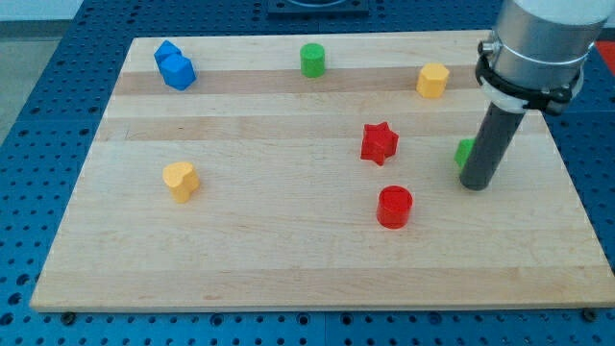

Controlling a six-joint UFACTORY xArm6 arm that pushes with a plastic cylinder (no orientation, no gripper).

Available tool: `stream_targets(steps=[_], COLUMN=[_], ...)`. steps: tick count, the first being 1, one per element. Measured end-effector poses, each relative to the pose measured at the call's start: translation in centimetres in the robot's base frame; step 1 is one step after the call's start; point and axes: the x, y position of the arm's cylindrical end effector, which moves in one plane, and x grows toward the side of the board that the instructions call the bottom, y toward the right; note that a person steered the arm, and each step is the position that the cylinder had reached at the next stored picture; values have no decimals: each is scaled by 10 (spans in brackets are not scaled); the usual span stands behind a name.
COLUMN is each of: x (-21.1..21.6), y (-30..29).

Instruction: Nudge the red star up

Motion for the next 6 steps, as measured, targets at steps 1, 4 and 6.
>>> stream_targets(steps=[1,4,6], x=[-13,-31,-24], y=[0,-6,-137])
